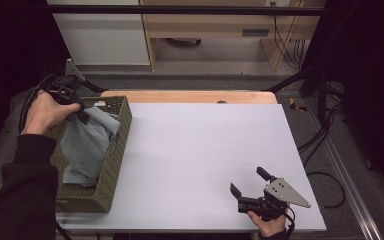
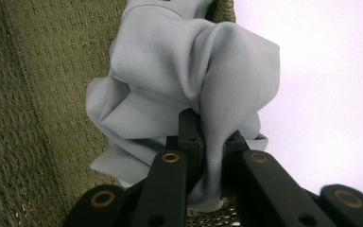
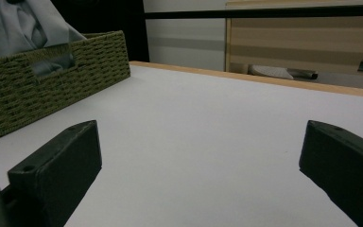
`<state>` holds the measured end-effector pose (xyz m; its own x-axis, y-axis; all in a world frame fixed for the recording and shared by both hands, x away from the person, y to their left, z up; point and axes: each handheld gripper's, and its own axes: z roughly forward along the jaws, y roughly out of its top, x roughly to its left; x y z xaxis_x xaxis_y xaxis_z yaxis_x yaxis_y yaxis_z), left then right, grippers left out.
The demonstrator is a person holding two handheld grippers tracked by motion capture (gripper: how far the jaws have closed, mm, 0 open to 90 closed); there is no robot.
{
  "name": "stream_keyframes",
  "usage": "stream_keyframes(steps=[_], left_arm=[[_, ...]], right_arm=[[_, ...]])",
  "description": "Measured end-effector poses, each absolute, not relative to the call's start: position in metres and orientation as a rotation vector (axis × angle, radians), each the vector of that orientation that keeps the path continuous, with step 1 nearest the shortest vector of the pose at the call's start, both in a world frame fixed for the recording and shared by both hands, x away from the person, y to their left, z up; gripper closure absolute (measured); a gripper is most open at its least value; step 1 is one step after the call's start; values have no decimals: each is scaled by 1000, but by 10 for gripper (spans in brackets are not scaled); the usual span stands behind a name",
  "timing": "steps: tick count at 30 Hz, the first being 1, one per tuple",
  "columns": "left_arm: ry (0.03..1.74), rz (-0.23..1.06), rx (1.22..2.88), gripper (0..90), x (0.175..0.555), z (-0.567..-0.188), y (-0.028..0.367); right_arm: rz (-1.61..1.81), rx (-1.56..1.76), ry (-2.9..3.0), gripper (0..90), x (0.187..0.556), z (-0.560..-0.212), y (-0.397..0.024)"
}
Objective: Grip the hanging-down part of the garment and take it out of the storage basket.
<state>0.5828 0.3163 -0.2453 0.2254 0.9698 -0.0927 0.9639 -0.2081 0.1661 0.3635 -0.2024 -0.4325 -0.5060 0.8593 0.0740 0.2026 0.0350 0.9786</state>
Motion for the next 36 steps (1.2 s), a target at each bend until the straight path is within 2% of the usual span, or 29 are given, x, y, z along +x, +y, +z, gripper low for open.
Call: stream_keyframes(steps=[16,36], left_arm=[[1829,84,2294,838,576,-233,319],[1761,233,2248,838,552,-162,320]], right_arm=[[1511,1085,1773,1,366,-434,-201],[1517,1063,1776,1,368,-430,-197]])
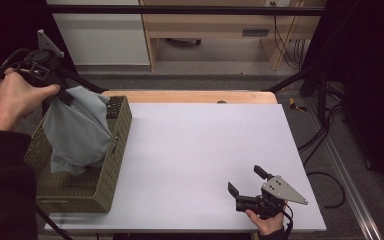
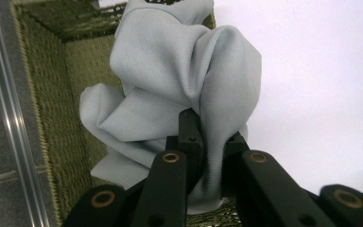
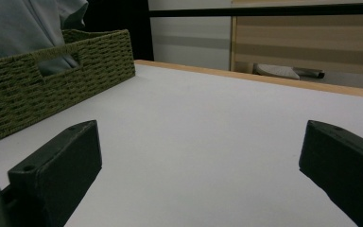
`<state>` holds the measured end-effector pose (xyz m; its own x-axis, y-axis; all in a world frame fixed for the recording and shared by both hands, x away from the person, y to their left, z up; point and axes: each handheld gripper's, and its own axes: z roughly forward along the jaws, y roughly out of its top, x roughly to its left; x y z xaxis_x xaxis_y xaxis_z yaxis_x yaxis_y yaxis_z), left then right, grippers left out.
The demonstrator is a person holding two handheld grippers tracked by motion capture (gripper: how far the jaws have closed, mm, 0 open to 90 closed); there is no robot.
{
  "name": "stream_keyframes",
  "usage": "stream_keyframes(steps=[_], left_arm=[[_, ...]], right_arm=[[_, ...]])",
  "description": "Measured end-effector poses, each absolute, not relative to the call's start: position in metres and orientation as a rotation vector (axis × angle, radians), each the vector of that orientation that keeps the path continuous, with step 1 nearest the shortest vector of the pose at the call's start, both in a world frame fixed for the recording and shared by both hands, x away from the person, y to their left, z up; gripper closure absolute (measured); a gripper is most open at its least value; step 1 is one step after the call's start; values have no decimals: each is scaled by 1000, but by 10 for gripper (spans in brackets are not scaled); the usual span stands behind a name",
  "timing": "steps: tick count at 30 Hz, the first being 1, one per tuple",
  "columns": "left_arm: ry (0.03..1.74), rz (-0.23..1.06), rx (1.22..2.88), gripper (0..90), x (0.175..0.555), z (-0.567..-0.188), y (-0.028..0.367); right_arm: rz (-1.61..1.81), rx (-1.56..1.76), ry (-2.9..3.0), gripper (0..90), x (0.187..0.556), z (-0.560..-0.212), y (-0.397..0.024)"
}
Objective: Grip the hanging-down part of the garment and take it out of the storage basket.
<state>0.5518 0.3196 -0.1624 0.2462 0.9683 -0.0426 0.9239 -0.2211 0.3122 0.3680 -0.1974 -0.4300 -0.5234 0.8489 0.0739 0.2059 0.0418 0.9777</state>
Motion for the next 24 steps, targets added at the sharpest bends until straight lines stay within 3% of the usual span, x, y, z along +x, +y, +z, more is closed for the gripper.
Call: stream_keyframes(steps=[10,24], left_arm=[[1725,285,2236,838,543,-140,315],[1702,299,2245,838,541,-124,308]], right_arm=[[1546,1027,1800,2,373,-422,-187],[1613,919,1868,2,394,-405,-139]])
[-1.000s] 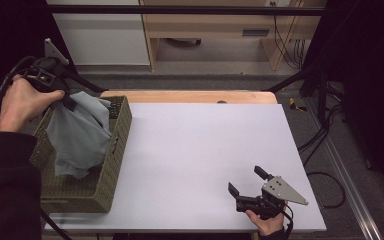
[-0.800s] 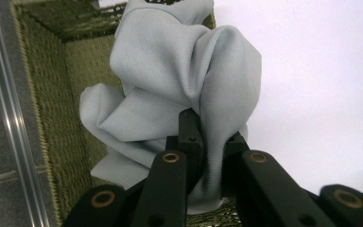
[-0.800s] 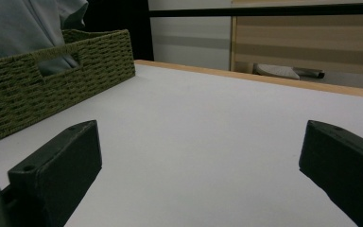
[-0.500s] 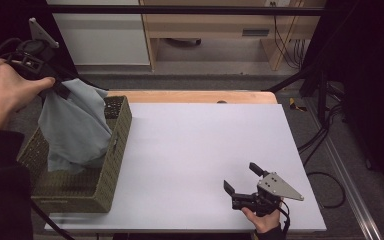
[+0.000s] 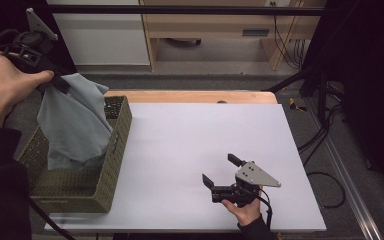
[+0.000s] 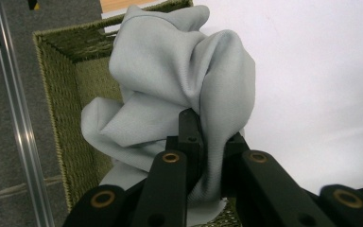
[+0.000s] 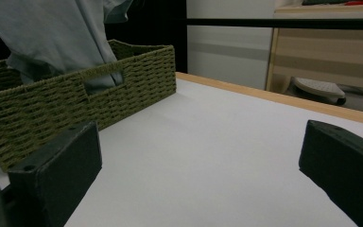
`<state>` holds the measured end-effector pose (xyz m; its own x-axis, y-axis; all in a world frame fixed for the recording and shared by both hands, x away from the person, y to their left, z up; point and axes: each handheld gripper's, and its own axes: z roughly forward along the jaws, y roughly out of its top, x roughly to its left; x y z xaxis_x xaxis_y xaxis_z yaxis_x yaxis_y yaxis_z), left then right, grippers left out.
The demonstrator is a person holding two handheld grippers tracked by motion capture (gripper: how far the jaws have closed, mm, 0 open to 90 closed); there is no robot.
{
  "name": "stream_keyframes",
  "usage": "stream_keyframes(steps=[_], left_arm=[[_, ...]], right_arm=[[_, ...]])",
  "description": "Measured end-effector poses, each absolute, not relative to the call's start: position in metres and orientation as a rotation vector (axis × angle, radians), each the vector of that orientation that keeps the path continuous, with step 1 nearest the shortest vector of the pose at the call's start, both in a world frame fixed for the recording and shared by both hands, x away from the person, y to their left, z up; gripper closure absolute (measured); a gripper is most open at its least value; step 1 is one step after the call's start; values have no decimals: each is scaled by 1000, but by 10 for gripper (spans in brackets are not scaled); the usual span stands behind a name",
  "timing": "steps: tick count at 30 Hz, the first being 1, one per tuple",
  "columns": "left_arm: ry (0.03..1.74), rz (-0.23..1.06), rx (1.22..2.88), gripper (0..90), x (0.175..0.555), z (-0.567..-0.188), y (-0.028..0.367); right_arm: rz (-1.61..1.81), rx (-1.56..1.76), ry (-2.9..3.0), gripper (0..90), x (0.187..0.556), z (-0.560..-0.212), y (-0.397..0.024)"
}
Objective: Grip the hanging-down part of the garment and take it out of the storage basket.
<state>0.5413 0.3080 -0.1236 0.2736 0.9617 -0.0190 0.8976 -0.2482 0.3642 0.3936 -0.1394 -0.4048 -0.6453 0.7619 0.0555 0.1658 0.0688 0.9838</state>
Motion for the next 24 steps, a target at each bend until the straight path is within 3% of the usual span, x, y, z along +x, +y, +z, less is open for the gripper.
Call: stream_keyframes(steps=[11,24], left_arm=[[1711,290,2254,838,543,-124,307],[1709,288,2255,838,544,-124,310]], right_arm=[[1683,894,1910,6,410,-398,-106],[1809,802,1983,23,443,-382,-22]])
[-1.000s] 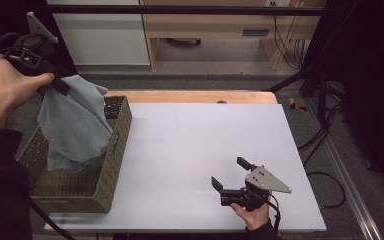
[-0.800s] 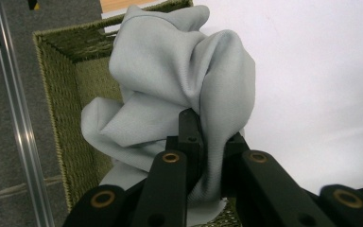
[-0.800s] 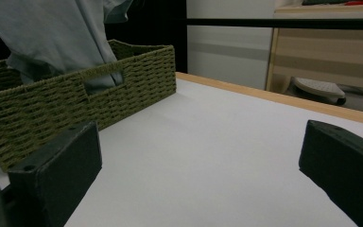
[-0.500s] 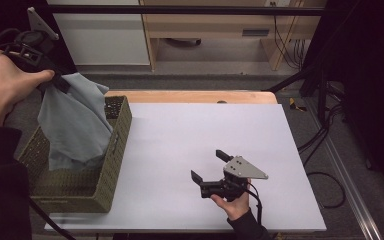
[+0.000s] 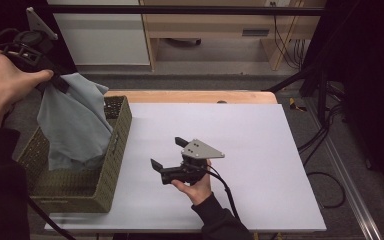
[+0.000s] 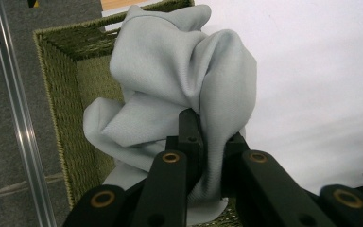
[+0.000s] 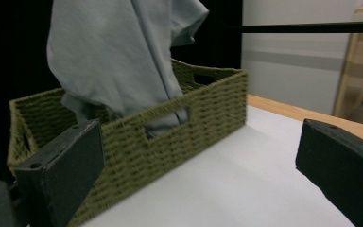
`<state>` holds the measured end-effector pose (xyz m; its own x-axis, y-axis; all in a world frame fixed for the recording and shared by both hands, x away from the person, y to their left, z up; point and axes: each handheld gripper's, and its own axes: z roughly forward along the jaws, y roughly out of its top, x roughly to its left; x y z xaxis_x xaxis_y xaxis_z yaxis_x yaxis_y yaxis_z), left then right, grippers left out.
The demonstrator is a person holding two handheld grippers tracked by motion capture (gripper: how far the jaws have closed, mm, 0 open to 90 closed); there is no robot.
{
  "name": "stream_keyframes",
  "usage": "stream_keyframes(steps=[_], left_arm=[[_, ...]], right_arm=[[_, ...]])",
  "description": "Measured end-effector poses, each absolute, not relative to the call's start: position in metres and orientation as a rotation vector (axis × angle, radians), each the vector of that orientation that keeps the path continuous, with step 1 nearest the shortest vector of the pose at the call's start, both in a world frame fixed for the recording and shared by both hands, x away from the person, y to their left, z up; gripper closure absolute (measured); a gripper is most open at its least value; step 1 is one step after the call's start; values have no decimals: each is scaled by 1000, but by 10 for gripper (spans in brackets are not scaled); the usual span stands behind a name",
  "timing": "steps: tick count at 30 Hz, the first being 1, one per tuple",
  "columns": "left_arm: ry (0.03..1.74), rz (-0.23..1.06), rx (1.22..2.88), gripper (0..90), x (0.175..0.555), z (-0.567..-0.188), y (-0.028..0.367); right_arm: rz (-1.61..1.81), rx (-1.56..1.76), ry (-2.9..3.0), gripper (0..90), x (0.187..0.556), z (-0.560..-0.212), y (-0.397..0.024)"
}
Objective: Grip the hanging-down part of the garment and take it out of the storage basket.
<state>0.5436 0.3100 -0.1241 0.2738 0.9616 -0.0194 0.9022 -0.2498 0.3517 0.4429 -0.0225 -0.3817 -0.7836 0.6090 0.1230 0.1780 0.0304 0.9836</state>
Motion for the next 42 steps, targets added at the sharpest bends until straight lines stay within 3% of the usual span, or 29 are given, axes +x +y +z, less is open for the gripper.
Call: stream_keyframes(steps=[19,42], left_arm=[[1713,288,2262,838,548,-125,308],[1716,285,2272,838,549,-126,305]], right_arm=[[1841,701,2086,43,474,-386,66],[1769,661,2153,73,484,-402,130]])
